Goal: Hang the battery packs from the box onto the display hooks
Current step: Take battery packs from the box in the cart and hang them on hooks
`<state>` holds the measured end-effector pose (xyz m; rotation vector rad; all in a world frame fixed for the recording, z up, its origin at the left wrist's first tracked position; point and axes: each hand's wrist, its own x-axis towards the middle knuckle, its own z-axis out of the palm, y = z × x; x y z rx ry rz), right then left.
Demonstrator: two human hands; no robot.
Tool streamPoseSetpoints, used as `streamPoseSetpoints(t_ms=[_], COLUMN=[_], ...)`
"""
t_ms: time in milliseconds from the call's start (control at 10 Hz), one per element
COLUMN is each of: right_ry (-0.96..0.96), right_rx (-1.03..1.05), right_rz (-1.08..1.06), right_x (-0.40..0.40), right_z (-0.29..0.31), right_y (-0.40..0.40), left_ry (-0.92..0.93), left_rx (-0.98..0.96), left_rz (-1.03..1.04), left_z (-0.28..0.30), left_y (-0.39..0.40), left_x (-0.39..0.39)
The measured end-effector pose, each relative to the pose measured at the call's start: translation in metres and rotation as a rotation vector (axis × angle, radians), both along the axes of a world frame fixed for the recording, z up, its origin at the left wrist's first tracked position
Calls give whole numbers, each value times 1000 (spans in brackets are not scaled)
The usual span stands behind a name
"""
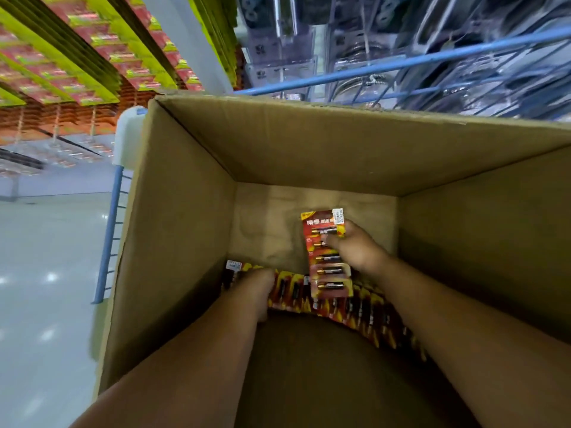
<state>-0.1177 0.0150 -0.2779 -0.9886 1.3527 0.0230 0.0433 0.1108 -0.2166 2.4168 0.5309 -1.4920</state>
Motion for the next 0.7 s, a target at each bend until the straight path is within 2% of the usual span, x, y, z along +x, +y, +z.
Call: streamPoseSetpoints(t_ms=[100,300,400,500,600,700], right_ry=[-51,-80,-104,-110,-107,-106], right_rx=[69,100,152,194,229,279], right_rz=[-136,-341,-421,-459,-467,-485], right_x=[-4,-3,-5,-8,-10,-11], right_z=[5,6,7,10,18,28], right_y=[-1,5,8,12,11,8], left_ry=[31,93,-33,-88,-181,-186], left_rx=[22,-66,-52,-166,-230,-303], left_rz=[17,25,84,8,-122,-186], left_z=[-16,-33,-39,-51,-43,-30], left_y=[-3,1,2,8,-2,-3], left_x=[-6,-8,-3,7,8,7])
